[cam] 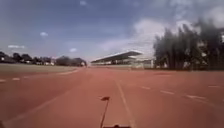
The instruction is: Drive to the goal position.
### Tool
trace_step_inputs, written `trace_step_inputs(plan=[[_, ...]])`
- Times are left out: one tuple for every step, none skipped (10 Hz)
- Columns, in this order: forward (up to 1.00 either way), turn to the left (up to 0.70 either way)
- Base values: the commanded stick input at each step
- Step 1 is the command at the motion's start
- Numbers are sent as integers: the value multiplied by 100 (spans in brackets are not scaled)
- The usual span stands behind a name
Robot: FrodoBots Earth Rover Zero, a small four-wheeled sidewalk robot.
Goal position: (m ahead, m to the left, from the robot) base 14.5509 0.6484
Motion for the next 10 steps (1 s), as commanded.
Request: trace_step_inputs(plan=[[70, 0], [70, 0], [70, 0], [70, 0], [70, 0], [70, 0], [70, 0], [70, 0], [70, 0], [70, 0]])
